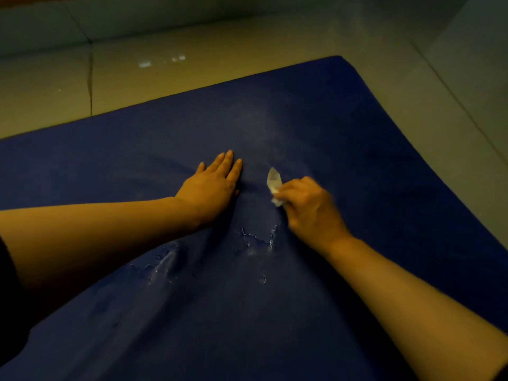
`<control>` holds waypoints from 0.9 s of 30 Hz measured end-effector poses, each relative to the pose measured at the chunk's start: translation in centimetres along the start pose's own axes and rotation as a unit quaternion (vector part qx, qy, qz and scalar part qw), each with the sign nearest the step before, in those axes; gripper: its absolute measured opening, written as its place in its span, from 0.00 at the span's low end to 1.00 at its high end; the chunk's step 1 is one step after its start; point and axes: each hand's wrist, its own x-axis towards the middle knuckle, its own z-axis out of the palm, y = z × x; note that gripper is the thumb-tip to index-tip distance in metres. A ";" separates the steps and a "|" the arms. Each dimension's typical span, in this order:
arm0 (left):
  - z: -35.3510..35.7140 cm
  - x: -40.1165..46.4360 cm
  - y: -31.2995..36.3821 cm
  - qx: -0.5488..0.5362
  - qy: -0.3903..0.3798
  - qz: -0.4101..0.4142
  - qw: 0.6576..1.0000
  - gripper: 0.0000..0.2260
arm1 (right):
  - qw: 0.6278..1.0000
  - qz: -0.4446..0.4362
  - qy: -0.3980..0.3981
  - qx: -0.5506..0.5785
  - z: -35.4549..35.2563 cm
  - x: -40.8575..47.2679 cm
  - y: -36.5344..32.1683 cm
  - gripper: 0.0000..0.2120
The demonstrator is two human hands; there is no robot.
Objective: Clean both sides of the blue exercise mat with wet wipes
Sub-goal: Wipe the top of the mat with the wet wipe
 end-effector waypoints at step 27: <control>1.4 -4.9 3.4 -0.038 -0.102 0.074 0.991 0.64 | 0.998 0.041 -0.018 0.043 1.1 -6.5 -5.1 0.04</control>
